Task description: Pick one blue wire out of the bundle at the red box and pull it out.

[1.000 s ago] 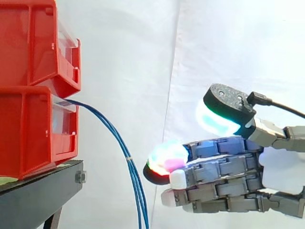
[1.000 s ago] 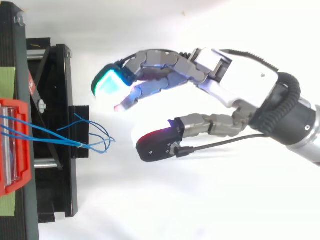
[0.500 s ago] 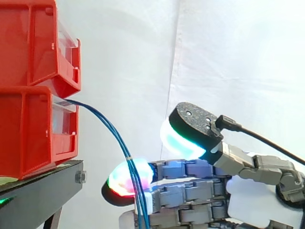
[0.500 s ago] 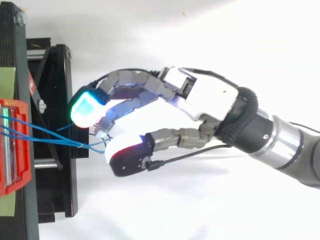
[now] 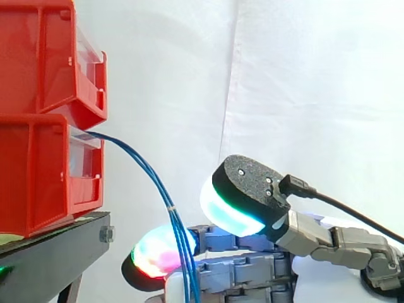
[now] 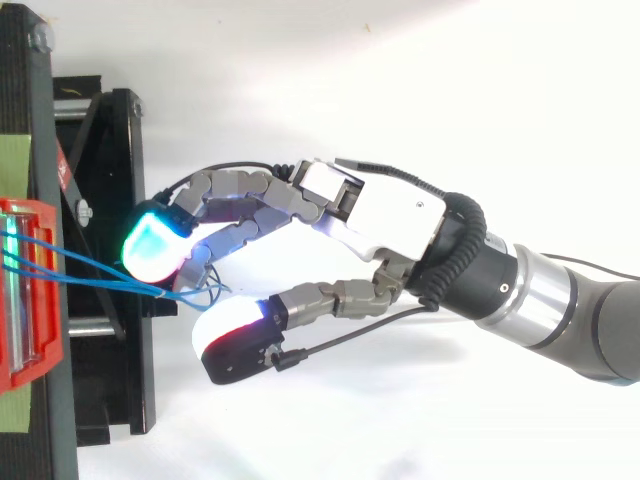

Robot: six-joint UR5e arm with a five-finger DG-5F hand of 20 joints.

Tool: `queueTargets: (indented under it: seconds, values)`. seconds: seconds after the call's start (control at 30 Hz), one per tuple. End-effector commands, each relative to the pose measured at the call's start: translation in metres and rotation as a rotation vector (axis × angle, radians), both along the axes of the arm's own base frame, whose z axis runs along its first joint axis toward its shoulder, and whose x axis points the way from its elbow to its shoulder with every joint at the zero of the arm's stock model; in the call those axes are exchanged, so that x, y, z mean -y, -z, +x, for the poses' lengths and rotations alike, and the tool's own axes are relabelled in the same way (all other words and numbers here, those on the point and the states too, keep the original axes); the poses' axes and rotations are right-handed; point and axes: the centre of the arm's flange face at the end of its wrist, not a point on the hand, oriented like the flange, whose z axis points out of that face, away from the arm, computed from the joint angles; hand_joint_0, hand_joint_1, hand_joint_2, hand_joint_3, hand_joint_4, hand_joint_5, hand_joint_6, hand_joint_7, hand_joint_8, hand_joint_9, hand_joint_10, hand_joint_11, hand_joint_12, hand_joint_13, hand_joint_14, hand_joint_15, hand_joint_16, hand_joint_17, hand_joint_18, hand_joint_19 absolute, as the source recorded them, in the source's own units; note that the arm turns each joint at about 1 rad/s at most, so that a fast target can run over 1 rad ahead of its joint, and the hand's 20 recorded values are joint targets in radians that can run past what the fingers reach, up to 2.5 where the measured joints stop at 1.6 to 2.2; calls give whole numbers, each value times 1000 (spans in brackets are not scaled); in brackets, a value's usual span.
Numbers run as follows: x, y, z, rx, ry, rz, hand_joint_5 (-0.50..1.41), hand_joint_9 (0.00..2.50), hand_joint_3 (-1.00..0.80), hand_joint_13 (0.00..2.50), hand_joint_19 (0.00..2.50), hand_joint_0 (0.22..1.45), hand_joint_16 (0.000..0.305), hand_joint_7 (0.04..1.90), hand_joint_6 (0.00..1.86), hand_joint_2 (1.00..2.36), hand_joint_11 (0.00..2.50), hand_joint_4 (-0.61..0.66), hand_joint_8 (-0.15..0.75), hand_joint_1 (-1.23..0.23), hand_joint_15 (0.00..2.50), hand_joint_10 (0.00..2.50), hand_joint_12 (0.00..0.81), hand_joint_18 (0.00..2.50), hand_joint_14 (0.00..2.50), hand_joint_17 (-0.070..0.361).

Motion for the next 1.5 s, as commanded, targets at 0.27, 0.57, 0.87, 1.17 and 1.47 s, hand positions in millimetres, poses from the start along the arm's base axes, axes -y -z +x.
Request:
queueTargets:
  seconds: [0.27, 0.57, 0.87, 1.17, 1.47]
  values:
    - [-5, -3, 3, 12, -2, -5, -49, 804, -493, 448, 227, 543, 48, 1210, 504, 1000, 665, 263, 197, -786, 289, 21, 330, 154, 11, 108]
    - [-7, 7, 7, 44, 0, -10, -53, 846, -395, 438, 241, 570, 47, 1329, 502, 1008, 792, 201, 210, -784, 300, 21, 325, 150, 12, 106]
    - [-10, 17, 17, 68, 0, -2, -56, 845, -390, 434, 248, 574, 47, 1340, 501, 1007, 821, 210, 213, -766, 297, 22, 327, 149, 12, 106]
    - [-3, 17, 17, 83, 2, 24, -54, 850, -331, 435, 247, 588, 47, 1372, 504, 1011, 830, 186, 213, -755, 298, 22, 325, 154, 12, 105]
    - [-3, 13, 20, 103, 0, 34, -85, 838, -291, 439, 253, 588, 47, 1257, 594, 1013, 842, 172, 223, -753, 296, 19, 327, 162, 13, 106]
